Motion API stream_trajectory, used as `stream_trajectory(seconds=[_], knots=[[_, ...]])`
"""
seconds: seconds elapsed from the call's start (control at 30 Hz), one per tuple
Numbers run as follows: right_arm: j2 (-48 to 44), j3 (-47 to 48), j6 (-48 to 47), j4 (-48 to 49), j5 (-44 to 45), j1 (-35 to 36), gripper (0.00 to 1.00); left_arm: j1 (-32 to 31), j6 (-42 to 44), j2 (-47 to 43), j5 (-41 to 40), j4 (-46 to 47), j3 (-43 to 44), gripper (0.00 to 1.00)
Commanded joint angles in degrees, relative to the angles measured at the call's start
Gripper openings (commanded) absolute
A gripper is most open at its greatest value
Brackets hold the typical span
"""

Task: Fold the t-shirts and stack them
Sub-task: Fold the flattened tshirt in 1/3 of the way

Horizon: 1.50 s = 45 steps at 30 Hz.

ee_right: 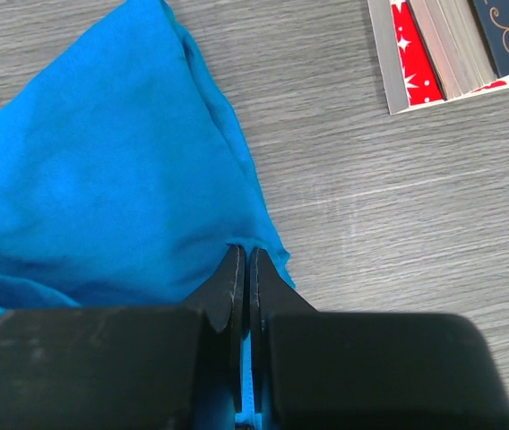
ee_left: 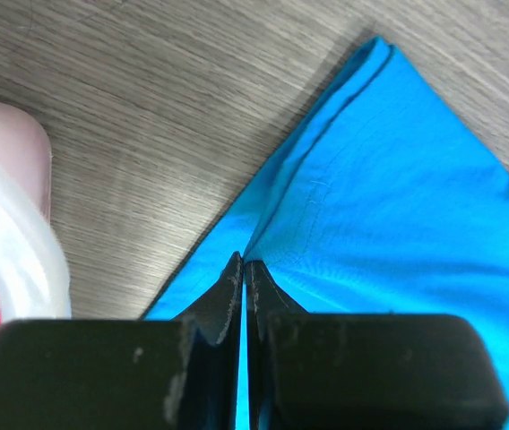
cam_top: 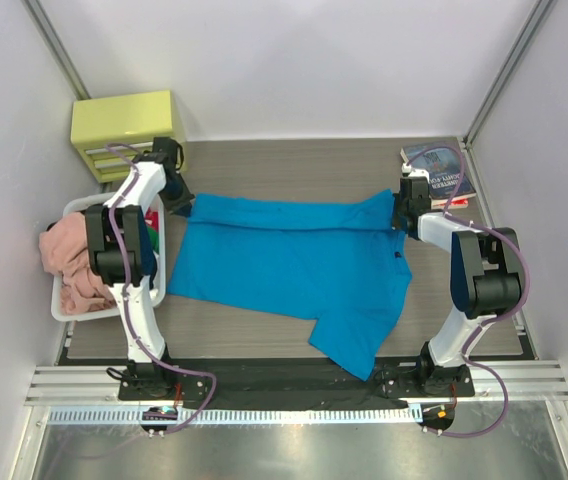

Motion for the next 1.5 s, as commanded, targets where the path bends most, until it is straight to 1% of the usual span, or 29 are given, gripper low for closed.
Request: stream_trajectory(seconds=[0.0,0.1,0.47,0.5,0.53,0.57,0.6,0.63,0.67,0.7,0.73,0.8,0.83,0.9,0.93,0.97,1.03,1.1,1.17,1.27,1.3,1.47], knots=[[-1.72,0.90,1.32,0.45,0.65,-0.12,0.01,0.82,1.43,1.19,-3.30,-1.14,1.39,0.00],[-1.46,0.90,2.72,-1.48,0.83,-0.12,0.01,0.91,1.43,1.63,-3.82,-0.97,1.47,0.00],[0.74,1.60,3.34,-1.75,-1.37,0.05,0.01,0.82,1.34,1.54,-3.39,-0.70,0.16,0.00],[0.65,1.69,3.51,-2.27,-1.63,-0.03,0.01,0.82,1.34,1.37,-3.39,-0.96,0.15,0.01],[0.30,1.95,3.43,-2.62,-1.81,-0.04,0.04,0.82,1.43,0.93,-3.56,-1.40,0.07,0.04],[0.04,2.21,3.52,-2.89,-1.99,0.14,0.08,-0.83,1.52,0.67,-3.56,-1.49,0.07,0.08],[-0.92,2.13,3.69,-3.32,-2.34,0.05,0.13,-1.11,1.43,0.05,-3.82,-1.58,-0.02,0.22],[-1.45,2.56,3.52,-3.68,-2.43,0.05,0.27,-1.72,1.34,-1.08,-4.00,-1.84,-0.20,0.27],[-2.16,2.65,3.52,-4.03,-2.43,0.05,0.33,-2.07,1.17,-1.88,-4.09,-2.02,-0.20,0.32],[-3.47,2.83,3.43,-4.47,-2.51,0.14,0.40,-2.51,0.82,-2.67,-4.26,-2.28,-0.11,0.46],[-4.18,3.00,3.34,-4.82,-2.34,0.05,0.52,-3.21,0.55,-4.42,-4.27,-2.46,-0.11,0.55],[-5.50,3.36,3.69,-6.05,-1.81,0.05,0.66,-4.01,-0.59,-6.10,-4.70,-2.64,0.24,0.71],[-6.89,3.97,3.69,-6.58,-1.38,0.05,0.79,-4.97,-0.94,-6.89,-4.62,-2.90,0.76,0.73],[-8.13,5.11,4.74,-8.59,-0.85,0.05,0.89,-6.03,-1.64,-8.82,-4.88,-3.42,1.82,0.77],[-8.75,6.33,5.01,-9.21,-0.67,0.14,0.98,-6.56,-2.17,-9.26,-5.14,-4.04,2.61,0.82],[-9.45,7.04,5.53,-10.00,0.11,0.14,0.98,-7.69,-2.70,-9.79,-5.14,-4.04,2.70,0.84],[-9.63,9.32,8.16,-12.10,0.82,0.14,0.98,-9.71,-4.10,-11.81,-5.40,-2.38,1.22,0.85],[-9.20,10.56,11.32,-13.08,-0.92,0.31,0.98,-10.95,-5.59,-12.60,-5.93,-0.97,-0.02,0.86],[-8.58,11.44,13.09,-12.48,-1.20,1.10,0.98,-11.57,-8.23,-12.26,-4.36,1.66,-1.86,0.86],[-5.77,13.55,14.15,-11.59,-1.02,2.42,0.96,-11.75,-11.48,-11.12,-2.07,5.88,-3.97,0.85],[-3.59,14.25,14.59,-11.59,0.02,2.77,0.96,-11.83,-12.01,-10.68,-1.89,6.67,-4.24,0.85],[3.72,19.44,15.82,-13.17,-2.60,4.70,0.87,-13.50,-12.72,-8.65,-0.75,9.23,-4.94,0.84]])
